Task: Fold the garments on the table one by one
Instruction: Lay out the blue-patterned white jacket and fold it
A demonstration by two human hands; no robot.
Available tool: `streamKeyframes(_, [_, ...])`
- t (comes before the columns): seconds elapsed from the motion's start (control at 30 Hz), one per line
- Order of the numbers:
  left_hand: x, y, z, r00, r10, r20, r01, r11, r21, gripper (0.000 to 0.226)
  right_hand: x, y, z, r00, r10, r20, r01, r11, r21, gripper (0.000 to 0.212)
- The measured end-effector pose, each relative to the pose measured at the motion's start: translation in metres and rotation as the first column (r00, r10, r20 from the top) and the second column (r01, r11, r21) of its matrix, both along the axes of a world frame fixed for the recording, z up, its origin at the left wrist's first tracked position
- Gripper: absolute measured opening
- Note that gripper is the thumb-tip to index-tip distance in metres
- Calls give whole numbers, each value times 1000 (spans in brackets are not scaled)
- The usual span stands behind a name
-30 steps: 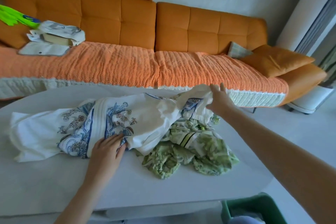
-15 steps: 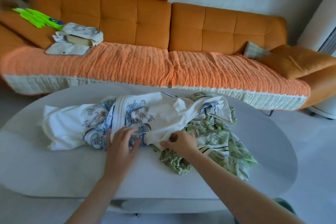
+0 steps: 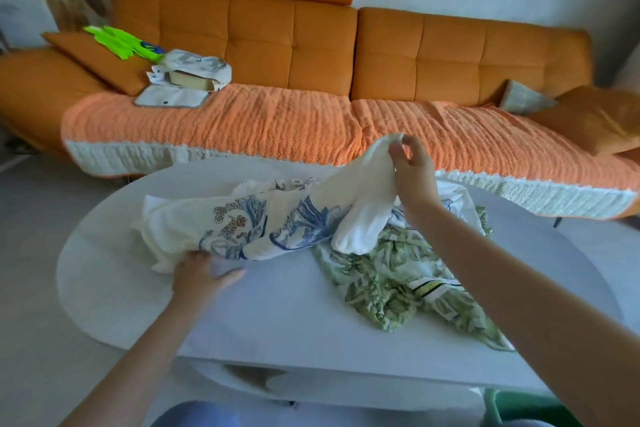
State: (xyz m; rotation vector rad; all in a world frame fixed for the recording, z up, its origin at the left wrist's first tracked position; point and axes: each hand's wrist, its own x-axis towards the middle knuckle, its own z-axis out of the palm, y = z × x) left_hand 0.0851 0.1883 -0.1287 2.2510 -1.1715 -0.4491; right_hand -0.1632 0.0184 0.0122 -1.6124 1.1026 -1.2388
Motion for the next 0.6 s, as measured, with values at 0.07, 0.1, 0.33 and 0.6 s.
streamKeyframes(0.07, [0, -16, 6, 980, -73, -187, 40, 983, -178, 76, -3, 2, -14, 979, 177, -105, -158, 972, 173, 52])
streamKeyframes(0.1, [-1, -22, 7, 966, -102, -240, 33, 961, -275, 68, -8, 8, -22, 937, 305, -171, -249, 925, 286, 60])
streamKeyframes(0.33, [-1, -32, 11, 812, -9, -584, -336, 811, -479, 60, -22, 49, -108, 539, 492, -683, -307, 871, 384, 91])
streamKeyframes(0.6, [12, -36, 30, 725, 27, -688, -486, 729, -483, 75, -23, 57, -45, 919, 222, -327, -197, 974, 108, 41])
